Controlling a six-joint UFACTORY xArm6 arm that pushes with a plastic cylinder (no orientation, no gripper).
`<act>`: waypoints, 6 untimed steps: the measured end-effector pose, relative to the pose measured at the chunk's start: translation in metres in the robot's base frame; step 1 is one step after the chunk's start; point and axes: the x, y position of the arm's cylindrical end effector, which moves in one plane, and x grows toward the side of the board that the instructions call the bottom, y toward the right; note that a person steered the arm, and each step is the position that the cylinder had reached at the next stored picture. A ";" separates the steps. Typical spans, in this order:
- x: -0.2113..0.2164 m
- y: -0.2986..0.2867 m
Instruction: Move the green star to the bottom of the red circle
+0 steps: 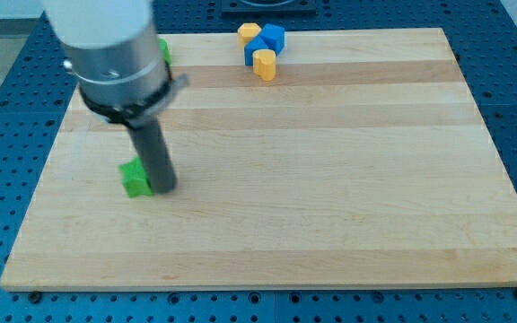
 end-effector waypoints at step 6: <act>-0.002 -0.064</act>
